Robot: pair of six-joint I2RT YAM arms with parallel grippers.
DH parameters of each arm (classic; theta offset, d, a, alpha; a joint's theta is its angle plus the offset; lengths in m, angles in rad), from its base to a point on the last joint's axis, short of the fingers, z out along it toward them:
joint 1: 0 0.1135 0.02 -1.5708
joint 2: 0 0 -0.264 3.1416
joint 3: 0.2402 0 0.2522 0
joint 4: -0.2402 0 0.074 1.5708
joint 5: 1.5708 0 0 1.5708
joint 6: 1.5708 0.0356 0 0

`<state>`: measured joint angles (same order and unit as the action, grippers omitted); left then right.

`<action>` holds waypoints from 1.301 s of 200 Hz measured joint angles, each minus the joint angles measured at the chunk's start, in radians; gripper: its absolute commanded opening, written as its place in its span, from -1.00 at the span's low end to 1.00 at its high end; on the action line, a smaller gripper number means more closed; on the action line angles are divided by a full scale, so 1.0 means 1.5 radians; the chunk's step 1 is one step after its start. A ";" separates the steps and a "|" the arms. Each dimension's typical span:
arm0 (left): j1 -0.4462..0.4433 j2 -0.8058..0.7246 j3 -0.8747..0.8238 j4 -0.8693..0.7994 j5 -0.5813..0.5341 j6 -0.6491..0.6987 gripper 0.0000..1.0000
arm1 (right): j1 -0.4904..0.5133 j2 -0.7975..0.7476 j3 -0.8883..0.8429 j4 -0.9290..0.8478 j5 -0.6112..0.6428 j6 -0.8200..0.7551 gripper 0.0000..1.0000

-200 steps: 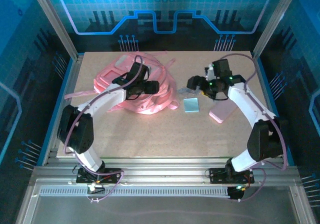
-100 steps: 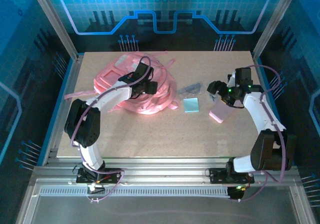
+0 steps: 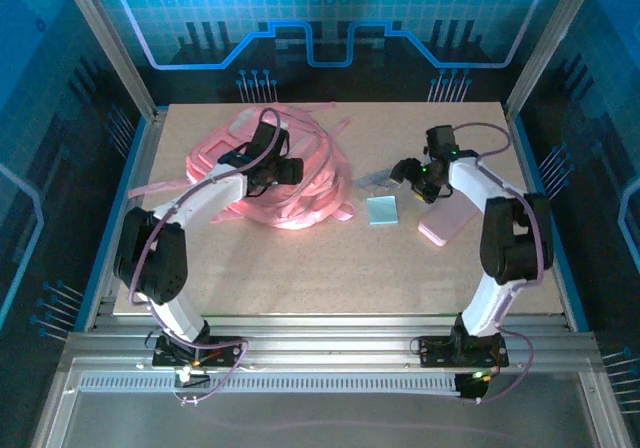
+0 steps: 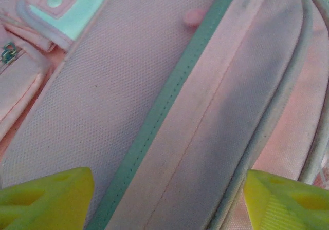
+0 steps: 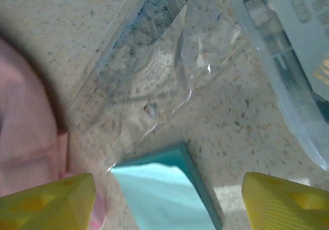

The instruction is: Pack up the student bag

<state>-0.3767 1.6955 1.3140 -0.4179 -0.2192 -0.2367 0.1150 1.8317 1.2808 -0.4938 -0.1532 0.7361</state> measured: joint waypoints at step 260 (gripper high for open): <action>0.010 -0.177 -0.116 0.045 0.087 -0.060 0.56 | 0.017 0.251 0.293 -0.238 0.274 -0.201 0.25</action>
<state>-0.3618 1.4300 1.1404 -0.3511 -0.0879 -0.3264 0.1398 2.2086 1.7199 -0.8505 0.2577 0.4347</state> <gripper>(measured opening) 0.776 0.519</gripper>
